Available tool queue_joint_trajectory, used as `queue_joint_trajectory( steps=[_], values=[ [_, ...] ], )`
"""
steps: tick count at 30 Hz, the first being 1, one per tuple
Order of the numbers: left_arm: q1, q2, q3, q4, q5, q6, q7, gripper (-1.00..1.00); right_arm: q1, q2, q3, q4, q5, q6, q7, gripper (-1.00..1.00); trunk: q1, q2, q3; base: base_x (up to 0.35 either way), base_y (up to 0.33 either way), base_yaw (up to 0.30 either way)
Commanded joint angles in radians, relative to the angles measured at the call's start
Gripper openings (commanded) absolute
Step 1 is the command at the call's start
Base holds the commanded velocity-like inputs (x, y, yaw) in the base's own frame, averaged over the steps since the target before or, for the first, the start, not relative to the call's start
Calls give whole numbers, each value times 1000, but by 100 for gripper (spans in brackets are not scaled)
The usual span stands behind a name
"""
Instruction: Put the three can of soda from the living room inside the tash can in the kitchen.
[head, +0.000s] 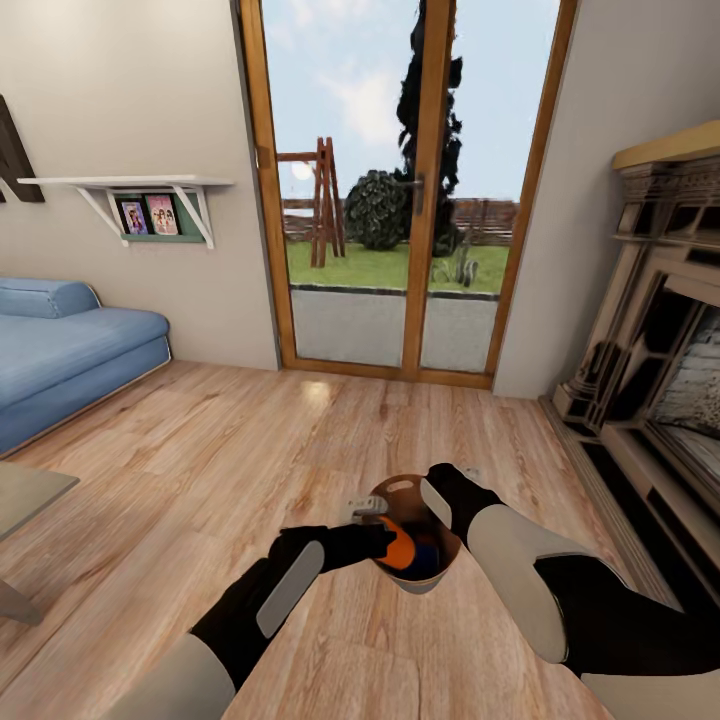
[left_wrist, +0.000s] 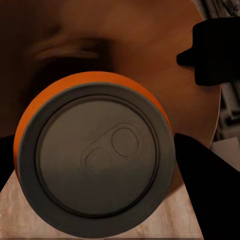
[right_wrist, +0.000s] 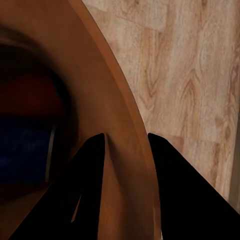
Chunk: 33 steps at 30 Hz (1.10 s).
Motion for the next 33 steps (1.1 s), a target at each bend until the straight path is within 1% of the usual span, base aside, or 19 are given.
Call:
queue_joint_trajectory(
  steps=[1, 4, 7, 17, 20, 24, 33],
  values=[
    [0, -1, -7, 4, 0, -5, 0, -100, 0, 0, 0, -1, 3, -1, 4, -100, 0, 0, 0, 0, 0, 0],
    [0, -3, -27, 15, 0, -24, 0, -100, 0, 0, 0, -2, 3, 0, 4, -100, 0, 0, 0, 0, 0, 0],
    [0, -5, -35, 23, 0, -33, 1, -100, 0, 0, 1, -2, 2, 3, 5, -100, 0, 0, 0, 0, 0, 0],
    [0, -10, -42, 33, 0, -55, 1, -100, 0, 0, 0, -2, -4, 11, 5, -100, 0, 0, 0, 0, 0, 0],
    [0, -11, -43, 34, 0, -60, 1, -100, 0, 0, 0, -2, -5, 14, 29, -100, 0, 0, 0, 0, 0, 0],
    [0, -12, -44, 34, 0, -65, 1, -100, 0, 0, -1, -2, -6, 35, 43, -100, 0, 0, 0, 0, 0, 0],
    [0, -12, -52, 35, 0, -68, 1, -100, 0, 0, -1, -3, -7, 53, 50, -100, 0, 0, 0, 0, 0, 0]
  ],
)
